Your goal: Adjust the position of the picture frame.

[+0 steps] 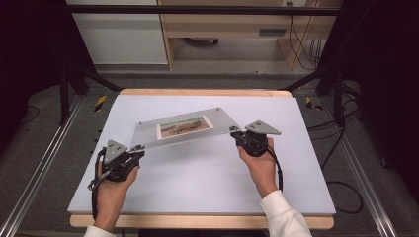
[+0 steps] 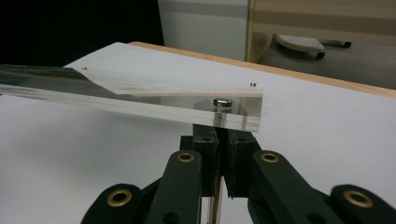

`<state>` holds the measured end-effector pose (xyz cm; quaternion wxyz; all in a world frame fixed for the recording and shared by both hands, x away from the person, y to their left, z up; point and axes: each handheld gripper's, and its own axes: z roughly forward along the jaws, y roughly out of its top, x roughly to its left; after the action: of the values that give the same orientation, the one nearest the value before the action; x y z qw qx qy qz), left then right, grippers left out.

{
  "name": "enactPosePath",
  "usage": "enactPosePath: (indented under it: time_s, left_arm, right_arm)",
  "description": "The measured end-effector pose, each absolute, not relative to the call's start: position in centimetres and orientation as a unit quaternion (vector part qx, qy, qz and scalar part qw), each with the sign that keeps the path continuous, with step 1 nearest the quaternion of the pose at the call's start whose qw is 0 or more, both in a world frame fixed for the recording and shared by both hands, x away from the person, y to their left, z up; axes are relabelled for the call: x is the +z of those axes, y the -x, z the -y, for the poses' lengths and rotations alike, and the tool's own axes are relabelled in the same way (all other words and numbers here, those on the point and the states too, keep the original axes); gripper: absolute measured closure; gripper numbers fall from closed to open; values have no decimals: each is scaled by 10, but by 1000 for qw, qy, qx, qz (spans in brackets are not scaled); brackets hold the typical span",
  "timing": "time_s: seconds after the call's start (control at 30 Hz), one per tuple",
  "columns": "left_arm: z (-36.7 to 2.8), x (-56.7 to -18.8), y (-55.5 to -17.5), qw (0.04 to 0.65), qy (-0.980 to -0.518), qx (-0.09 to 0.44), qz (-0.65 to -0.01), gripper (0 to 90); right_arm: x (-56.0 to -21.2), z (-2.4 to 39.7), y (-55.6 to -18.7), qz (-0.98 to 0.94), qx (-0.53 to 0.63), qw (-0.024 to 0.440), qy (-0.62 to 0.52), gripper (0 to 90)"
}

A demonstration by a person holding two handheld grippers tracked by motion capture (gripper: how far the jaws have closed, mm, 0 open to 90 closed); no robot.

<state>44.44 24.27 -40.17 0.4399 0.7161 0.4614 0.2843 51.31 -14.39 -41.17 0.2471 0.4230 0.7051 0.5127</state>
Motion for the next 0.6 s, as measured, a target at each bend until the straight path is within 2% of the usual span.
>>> enactPosePath:
  time_s: [0.6]
  left_arm:
    - [-192, -397, -472, 451, -744, 267, -414, 799]
  right_arm:
    - [-409, 203, -488, -670, 499, 281, -472, 850]
